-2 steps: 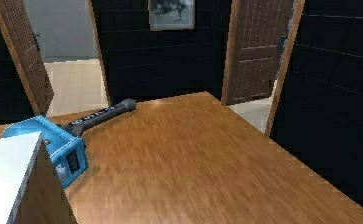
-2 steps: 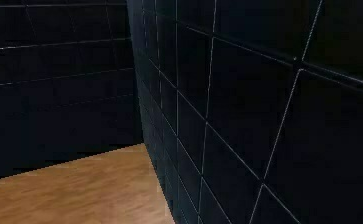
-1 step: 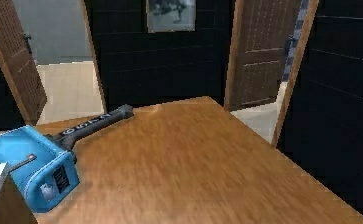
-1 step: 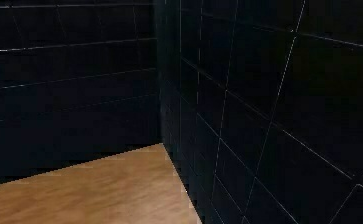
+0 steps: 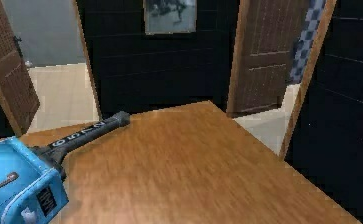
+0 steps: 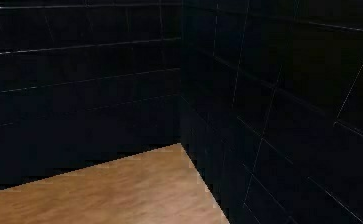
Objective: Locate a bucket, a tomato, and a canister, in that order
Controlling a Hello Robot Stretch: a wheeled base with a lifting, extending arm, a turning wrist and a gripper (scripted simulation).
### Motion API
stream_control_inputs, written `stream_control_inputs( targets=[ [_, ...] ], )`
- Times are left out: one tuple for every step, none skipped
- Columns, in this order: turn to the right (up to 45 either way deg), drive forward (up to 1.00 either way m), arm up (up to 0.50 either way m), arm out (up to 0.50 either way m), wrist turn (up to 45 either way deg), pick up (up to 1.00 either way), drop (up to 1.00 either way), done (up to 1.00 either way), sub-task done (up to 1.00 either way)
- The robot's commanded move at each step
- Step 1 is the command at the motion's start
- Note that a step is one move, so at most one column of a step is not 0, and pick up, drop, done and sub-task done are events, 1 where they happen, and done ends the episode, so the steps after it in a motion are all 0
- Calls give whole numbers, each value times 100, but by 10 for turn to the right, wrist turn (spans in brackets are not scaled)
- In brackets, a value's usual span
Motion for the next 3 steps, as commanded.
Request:
stream_control_inputs(
  targets=[
    [450,0,0,0,0,0,0,0,0],
    [210,0,0,0,0,0,0,0,0],
    [0,15,0,0,0,0,0,0,0]
  ],
)
